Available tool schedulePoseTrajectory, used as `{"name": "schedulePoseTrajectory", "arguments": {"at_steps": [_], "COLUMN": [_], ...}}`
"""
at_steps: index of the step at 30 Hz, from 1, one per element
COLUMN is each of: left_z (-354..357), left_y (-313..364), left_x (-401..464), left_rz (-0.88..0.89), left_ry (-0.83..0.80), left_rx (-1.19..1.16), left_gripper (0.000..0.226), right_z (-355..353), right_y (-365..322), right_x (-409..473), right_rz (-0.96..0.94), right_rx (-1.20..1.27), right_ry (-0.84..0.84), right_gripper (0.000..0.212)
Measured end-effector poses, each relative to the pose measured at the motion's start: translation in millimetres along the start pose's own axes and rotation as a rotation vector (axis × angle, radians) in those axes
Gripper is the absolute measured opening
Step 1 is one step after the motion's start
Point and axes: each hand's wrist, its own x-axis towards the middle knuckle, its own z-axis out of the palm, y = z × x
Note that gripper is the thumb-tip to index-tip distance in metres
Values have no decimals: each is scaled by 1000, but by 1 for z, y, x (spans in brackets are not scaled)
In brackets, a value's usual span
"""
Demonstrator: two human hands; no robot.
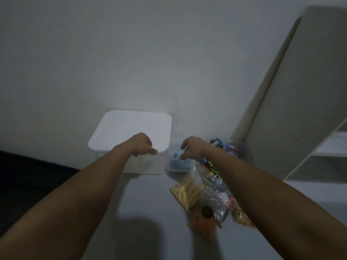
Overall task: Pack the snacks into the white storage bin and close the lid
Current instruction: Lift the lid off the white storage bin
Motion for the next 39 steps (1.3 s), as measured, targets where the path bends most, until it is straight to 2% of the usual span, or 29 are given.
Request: {"name": "schedulePoseTrajectory", "arguments": {"at_steps": [4,9,12,16,20,27,31,34,37,39], "left_z": [-33,-62,-75,-81,-81,-96,-110,-118,-125,-130], "left_y": [-32,-74,-99,-128,-143,-159,-162,-161,-157,-158], "left_x": [5,16,21,32,43,47,52,52,45,36], "left_rz": [-82,-191,-286,-398,-429,-496,-499,-501,-481,-473], "left_ry": [133,327,368,371,390,460,530,558,552,550], "left_rx": [1,52,74,-14,-93,-227,-361,-477,-655,-757], "left_gripper": [25,49,45,43,38,30,32,32,26,25], "right_z": [-1,8,13,21,27,23,12,6,-1,-6], "right_y": [-29,-53,-62,-69,-69,-73,-80,-82,-90,-96], "right_x": [24,45,58,74,84,95,101,104,97,89], "right_rz": [-72,-31,68,186,266,377,420,429,405,383], "right_rx": [16,32,40,79,134,330,666,850,869,912], "right_ry": [29,81,93,124,212,364,382,426,464,408], "right_gripper": [58,60,47,19,17,20,14,18,17,13]}}
